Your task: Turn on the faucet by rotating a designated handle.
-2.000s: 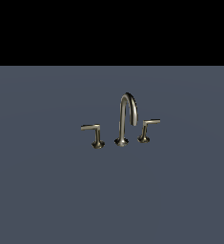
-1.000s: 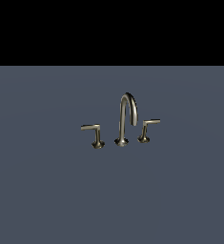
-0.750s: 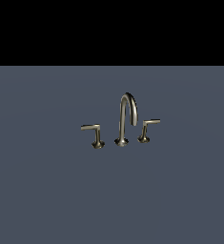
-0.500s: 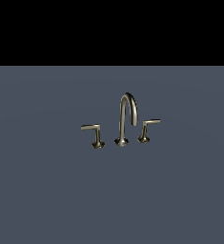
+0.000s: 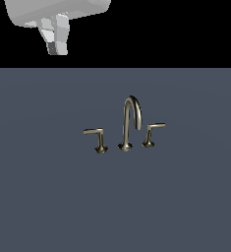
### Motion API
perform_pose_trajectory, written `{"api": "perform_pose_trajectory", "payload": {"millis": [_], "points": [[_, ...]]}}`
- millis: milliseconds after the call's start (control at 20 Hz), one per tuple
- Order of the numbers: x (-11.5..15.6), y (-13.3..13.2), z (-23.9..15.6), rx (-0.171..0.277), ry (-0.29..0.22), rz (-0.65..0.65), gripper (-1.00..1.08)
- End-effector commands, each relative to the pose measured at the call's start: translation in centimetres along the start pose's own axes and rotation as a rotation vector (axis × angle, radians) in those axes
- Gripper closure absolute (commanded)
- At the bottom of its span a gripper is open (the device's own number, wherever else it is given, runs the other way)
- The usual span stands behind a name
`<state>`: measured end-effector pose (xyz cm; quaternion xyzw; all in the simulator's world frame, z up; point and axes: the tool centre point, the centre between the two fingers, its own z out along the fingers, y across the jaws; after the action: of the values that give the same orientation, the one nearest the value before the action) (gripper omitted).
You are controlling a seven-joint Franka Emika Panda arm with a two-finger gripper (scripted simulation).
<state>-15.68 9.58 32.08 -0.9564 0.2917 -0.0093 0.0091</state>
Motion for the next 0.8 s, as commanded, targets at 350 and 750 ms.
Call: {"api": "perform_pose_trajectory", "payload": {"millis": [350,750], "points": [[2.5,-3.4,5.7,-0.001,-0.003,0.192,1.08],[4.9,-5.5,10.0,-0.004,-0.005,0.334,1.08]]}}
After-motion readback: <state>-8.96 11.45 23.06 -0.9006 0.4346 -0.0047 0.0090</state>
